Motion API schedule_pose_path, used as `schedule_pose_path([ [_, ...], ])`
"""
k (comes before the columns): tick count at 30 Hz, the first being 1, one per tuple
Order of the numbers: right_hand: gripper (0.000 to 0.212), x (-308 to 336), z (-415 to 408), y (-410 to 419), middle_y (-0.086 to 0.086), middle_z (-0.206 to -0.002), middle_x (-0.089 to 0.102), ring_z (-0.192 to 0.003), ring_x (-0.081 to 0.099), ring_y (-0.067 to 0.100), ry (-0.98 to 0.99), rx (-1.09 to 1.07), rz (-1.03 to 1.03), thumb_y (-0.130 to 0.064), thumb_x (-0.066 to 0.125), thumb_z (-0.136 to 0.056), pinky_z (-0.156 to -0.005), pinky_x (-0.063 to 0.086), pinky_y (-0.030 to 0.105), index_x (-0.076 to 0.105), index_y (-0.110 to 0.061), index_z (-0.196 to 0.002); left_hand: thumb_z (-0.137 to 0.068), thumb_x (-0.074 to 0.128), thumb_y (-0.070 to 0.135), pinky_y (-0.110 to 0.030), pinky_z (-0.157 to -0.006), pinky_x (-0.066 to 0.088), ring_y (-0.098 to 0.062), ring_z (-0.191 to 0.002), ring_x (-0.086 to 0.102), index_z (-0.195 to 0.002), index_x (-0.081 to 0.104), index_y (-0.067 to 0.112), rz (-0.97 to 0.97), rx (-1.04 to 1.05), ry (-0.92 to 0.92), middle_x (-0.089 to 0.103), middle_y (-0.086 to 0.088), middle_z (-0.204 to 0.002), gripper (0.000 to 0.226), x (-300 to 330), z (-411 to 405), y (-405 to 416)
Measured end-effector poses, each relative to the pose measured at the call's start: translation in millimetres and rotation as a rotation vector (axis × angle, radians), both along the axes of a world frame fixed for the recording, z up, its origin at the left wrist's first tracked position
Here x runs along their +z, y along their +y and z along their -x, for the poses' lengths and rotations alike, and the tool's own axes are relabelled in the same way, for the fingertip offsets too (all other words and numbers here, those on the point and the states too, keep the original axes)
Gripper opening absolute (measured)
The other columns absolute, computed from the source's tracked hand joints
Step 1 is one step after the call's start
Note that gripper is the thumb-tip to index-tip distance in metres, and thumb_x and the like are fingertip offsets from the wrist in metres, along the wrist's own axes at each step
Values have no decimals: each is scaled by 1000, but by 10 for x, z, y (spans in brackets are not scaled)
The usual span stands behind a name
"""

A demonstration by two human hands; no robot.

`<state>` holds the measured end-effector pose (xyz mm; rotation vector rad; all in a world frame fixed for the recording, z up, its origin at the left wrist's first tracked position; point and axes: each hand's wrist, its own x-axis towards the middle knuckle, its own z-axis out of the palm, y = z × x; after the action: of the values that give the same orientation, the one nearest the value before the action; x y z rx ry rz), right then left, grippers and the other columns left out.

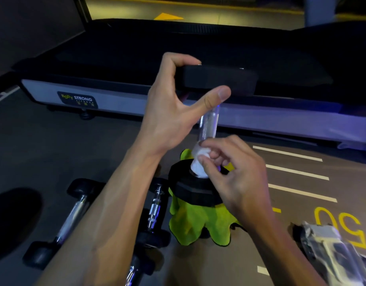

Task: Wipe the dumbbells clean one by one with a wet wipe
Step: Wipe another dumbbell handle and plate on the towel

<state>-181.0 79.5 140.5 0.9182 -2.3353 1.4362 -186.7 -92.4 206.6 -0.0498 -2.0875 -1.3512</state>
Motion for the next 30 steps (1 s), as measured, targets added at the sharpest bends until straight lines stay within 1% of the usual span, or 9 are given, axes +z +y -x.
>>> schedule_pose_path([
  [5, 11, 46, 141, -50, -4, -97, 63, -78, 60, 9, 148, 0, -11, -9, 74, -95, -70, 52, 28, 81, -13, -101, -86, 83, 51, -48, -102, 54, -18, -113, 64, -124, 52, 17, 14, 10, -2, 63, 1, -120, 60, -21, 40, -21],
  [11, 25, 6, 77, 111, -6, -100, 60, -90, 64, 10, -127, 129, -54, -11, 89, -82, -75, 50, 12, 85, -24, -103, -85, 82, 52, -37, -99, 54, -14, -110, 64, -124, 51, 17, 10, 27, -1, 63, 5, -116, 61, -29, 70, -75],
  [13, 29, 48, 118, 119, -8, -102, 59, -95, 63, 10, -161, 146, -93, -12, 91, -78, -76, 52, 13, 84, -27, -102, -85, 82, 52, -38, -100, 53, -14, -110, 63, -124, 51, 18, 13, 21, 4, 63, 5, -117, 60, -32, 85, -65],
  [16, 26, 38, 110, 82, -9, -101, 61, -91, 64, 7, -135, 118, -116, -6, 86, -83, -72, 51, 15, 84, -26, -100, -85, 83, 52, -38, -100, 53, -13, -109, 64, -123, 51, 20, 0, 14, -1, 63, 7, -115, 59, -30, 93, -62],
  [19, 27, 88, 97, 26, -11, -99, 66, -78, 58, -3, 0, 75, -133, -2, 81, -87, -72, 42, 6, 82, -21, -106, -84, 83, 51, -41, -100, 55, -16, -108, 67, -122, 51, 21, -25, 2, -1, 64, 7, -114, 57, -18, 89, -69],
  [22, 37, 290, 183, -102, -11, -96, 62, -77, 54, 1, 117, -16, -60, -4, 77, -89, -75, 47, 11, 70, -19, -123, -86, 83, 47, -28, -92, 54, -7, -103, 66, -123, 51, 18, -36, -17, 1, 63, 10, -110, 56, -11, 78, -64],
  [25, 18, 365, 227, -183, -7, -98, 63, -84, 61, 8, 157, -30, 23, -4, 76, -91, -71, 52, 26, 72, -13, -106, -86, 82, 48, -31, -96, 54, -7, -105, 65, -123, 51, 18, -38, -35, -6, 62, 11, -111, 57, -23, 70, -73],
  [27, 14, 247, 171, -128, -2, -105, 64, -88, 62, 7, 175, 43, -19, -2, 78, -90, -74, 51, 23, 77, -10, -102, -85, 81, 51, -38, -100, 55, -12, -108, 66, -123, 52, 19, -52, -38, -9, 63, 9, -113, 57, -31, 69, -96],
  [30, 22, 48, 77, 46, -2, -105, 62, -87, 61, 6, 79, 109, -118, 2, 81, -86, -76, 49, 15, 82, -13, -103, -90, 74, 51, -36, -94, 55, -9, -102, 63, -121, 53, 21, -78, -41, -24, 62, 12, -109, 47, -29, 81, -115],
])
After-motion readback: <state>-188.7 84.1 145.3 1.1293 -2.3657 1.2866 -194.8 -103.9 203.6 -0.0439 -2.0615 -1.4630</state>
